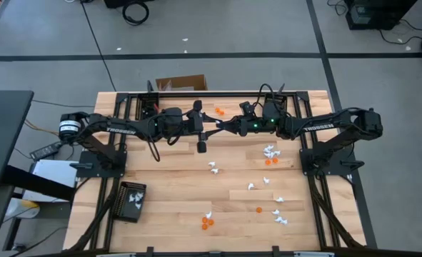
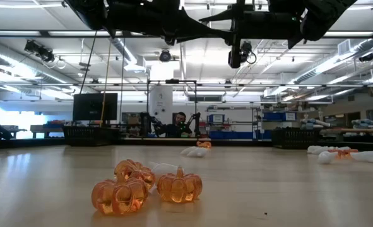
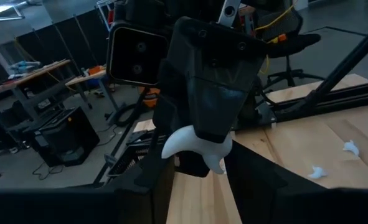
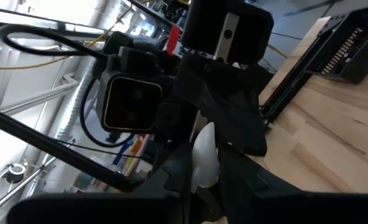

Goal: Sort Halloween decoration
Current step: Put the white ghost toy into the bottom black basket

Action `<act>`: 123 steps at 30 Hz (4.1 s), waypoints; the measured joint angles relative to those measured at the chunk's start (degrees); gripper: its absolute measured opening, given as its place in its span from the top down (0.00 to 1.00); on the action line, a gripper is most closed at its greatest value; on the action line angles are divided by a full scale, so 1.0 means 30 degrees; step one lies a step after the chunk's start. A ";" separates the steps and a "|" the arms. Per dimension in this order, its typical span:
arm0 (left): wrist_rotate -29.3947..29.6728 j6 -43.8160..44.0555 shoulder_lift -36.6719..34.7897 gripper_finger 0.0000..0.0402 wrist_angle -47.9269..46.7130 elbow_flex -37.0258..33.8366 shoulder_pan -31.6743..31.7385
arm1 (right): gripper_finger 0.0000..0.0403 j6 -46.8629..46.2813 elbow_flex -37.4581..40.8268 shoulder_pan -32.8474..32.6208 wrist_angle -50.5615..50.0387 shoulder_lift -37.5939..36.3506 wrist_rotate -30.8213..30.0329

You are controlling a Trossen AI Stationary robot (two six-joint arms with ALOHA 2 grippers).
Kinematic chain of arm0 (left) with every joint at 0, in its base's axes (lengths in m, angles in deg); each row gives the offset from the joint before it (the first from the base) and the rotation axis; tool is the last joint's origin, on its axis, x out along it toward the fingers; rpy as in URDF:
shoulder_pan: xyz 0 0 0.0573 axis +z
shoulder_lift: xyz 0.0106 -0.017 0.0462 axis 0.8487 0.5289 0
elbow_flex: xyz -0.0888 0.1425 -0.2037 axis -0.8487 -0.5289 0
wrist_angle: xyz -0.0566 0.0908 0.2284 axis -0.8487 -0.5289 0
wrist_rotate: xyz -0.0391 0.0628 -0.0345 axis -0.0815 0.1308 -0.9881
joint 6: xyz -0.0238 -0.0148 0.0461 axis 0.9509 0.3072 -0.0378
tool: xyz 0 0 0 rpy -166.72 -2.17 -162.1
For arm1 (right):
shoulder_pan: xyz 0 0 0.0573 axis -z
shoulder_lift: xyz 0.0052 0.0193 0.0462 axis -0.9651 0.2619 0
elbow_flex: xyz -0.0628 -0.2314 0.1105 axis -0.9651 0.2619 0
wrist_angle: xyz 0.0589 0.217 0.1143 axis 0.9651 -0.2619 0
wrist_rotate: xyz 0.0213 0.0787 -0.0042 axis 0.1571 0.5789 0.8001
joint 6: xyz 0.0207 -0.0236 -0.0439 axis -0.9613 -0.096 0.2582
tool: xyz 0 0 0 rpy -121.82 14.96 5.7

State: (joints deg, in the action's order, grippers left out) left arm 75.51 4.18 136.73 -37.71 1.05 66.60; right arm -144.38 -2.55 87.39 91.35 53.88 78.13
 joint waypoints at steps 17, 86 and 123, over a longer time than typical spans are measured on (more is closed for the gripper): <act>0.0446 -0.1092 0.0000 0.48 0.0274 0.0000 -0.0168 | 0.83 -0.0058 0.0007 0.0001 -0.0139 0.0015 0.0000; 0.2705 2.1429 0.0277 0.53 -2.2909 -0.2233 0.7078 | 0.56 0.1749 0.0043 -0.0794 -1.5620 -0.0568 -0.3075; -0.5321 2.0518 -0.4914 0.80 -3.3519 -0.3031 0.4426 | 0.59 0.4046 0.0043 -0.0808 -1.5549 -0.0576 -0.3118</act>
State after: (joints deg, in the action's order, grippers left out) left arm 59.55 65.74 121.99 -138.27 -8.04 79.88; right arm -132.24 -2.42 84.97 44.71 52.15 68.78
